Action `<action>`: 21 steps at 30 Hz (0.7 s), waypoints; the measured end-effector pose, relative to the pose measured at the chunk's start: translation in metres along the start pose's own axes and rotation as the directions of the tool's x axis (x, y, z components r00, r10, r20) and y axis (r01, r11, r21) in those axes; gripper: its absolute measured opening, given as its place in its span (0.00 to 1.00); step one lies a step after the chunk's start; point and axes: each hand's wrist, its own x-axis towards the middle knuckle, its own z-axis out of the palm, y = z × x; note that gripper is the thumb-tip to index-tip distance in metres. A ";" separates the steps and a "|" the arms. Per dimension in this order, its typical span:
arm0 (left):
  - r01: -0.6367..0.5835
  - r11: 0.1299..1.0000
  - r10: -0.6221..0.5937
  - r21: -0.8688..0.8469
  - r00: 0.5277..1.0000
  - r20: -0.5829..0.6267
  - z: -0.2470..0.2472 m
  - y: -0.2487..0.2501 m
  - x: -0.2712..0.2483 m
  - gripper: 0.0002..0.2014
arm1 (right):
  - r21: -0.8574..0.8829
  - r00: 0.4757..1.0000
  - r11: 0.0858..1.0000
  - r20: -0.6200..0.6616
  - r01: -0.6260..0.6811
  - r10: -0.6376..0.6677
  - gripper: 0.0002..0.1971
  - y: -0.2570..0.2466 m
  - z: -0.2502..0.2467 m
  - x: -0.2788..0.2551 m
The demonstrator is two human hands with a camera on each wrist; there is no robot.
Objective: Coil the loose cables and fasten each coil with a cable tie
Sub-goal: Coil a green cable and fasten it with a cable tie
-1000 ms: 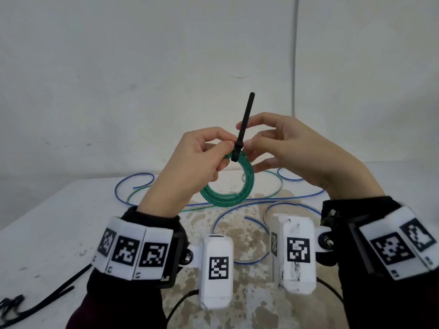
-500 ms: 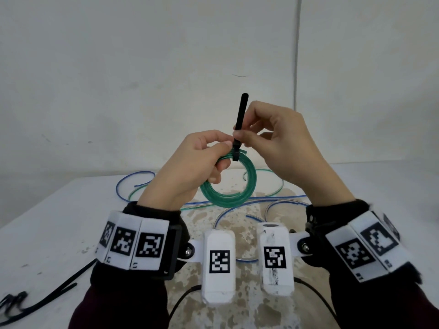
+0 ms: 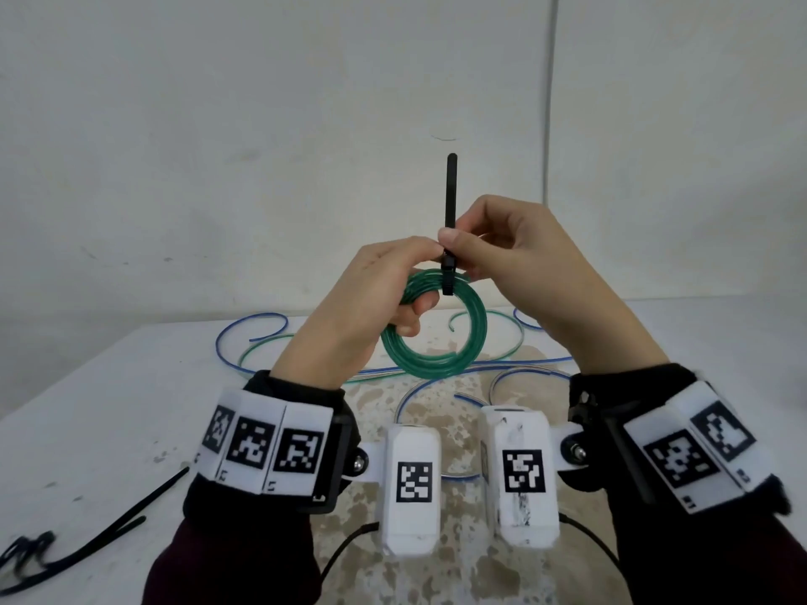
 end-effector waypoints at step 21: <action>-0.096 0.966 0.110 0.239 0.993 -0.047 0.004 -0.006 0.000 0.14 | 0.080 0.979 0.994 -0.184 -0.075 0.089 0.13 0.008 0.014 0.002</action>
